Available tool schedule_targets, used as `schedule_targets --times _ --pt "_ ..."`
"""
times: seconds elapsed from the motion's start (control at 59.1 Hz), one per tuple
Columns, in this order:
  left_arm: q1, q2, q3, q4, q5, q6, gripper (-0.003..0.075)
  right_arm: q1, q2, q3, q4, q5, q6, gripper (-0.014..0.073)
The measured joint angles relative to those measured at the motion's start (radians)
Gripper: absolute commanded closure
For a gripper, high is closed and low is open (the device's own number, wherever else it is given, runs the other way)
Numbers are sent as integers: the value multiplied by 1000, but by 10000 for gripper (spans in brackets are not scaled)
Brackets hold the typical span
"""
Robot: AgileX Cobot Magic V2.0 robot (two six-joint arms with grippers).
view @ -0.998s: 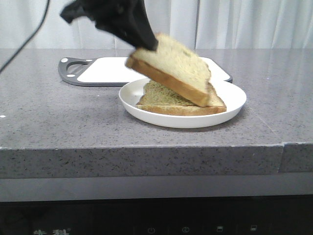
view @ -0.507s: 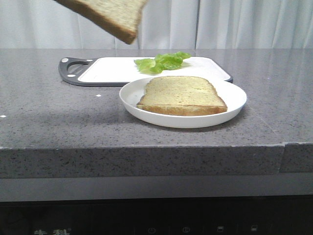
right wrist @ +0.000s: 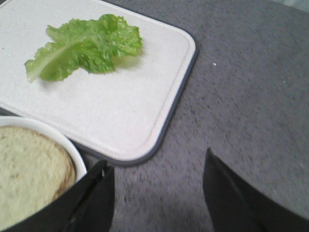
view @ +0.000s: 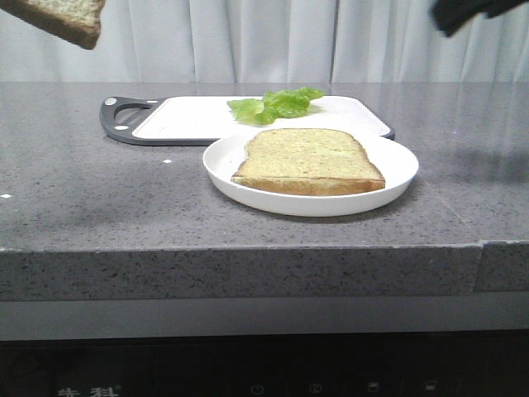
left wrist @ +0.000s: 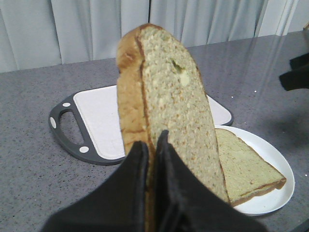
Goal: Left arm grabs bread, right arm adds lettuce
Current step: 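Move the right gripper down to the lettuce leaf on the cutting board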
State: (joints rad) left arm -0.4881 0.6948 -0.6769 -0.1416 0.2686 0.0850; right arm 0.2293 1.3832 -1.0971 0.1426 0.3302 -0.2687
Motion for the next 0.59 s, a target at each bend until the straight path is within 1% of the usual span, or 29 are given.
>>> schedule_targets --times 0.068,0.186,0.22,0.321,0.491,0.592 --pt "-1 -1 0 -2 0 0 741 16 95 -99 0 23 -18 147" --pt "-1 -1 0 -2 0 -1 741 40 262 -290 0 98 -40 69" --pt "-1 -1 0 -2 0 -1 741 47 308 -345 0 123 -42 58" --pt "-1 -1 0 -2 0 -1 741 60 433 -505 0 201 -44 57" --pt "-1 -1 0 -2 0 -1 741 70 595 -722 -2 307 -52 57" --pt "-1 -1 0 -2 2 -1 741 82 671 -824 -2 357 -61 57"
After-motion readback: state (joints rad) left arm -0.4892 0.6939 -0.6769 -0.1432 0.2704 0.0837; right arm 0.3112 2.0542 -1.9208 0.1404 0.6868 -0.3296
